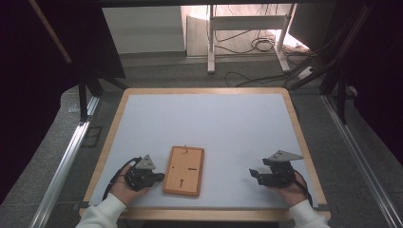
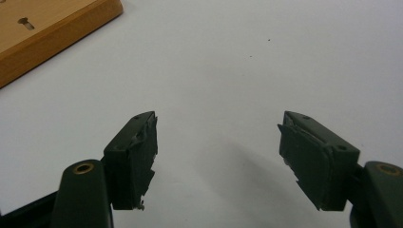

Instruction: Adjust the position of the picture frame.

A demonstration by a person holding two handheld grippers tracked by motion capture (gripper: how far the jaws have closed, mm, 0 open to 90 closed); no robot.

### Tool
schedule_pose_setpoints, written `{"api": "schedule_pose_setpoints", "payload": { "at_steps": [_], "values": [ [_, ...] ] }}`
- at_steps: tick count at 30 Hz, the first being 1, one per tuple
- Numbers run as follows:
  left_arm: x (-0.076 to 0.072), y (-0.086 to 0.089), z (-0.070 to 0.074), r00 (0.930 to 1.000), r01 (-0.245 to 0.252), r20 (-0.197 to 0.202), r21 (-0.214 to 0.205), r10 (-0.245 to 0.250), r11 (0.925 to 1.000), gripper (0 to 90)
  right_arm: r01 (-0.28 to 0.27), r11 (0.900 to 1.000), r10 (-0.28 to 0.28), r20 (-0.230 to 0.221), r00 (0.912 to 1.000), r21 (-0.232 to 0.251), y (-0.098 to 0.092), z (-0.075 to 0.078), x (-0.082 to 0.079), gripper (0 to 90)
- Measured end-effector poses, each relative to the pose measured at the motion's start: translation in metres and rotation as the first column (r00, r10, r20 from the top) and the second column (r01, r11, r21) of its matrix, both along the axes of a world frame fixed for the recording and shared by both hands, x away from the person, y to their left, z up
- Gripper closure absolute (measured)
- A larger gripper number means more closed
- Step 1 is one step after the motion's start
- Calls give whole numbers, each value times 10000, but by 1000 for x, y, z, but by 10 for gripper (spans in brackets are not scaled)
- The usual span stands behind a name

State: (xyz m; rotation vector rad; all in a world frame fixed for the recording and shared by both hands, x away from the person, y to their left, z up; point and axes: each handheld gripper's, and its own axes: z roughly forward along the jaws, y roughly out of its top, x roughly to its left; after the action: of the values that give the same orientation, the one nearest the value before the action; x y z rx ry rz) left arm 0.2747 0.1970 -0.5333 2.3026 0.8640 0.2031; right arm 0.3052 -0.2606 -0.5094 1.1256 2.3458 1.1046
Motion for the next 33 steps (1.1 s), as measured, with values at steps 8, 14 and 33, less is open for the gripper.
{"api": "schedule_pose_setpoints", "payload": {
  "at_steps": [8, 14, 33],
  "values": [
    [-1, -10, 0, 9997, 227, 3, 23, -227, 9997, 900, -32, 10000, 31, -70, 10000, -61, 1, -1, 1, 287],
    [1, -12, -1, 9997, 251, -53, -100, -251, 9996, 900, -53, 10000, 52, -66, 10000, -57, 1, -1, 1, 287],
    [4, 0, 15, 9866, -872, 1265, -1213, 1026, 9888, 506, -256, 9996, 256, -59, 9997, -133, 4, -3, -1, 284]
  ]
}}
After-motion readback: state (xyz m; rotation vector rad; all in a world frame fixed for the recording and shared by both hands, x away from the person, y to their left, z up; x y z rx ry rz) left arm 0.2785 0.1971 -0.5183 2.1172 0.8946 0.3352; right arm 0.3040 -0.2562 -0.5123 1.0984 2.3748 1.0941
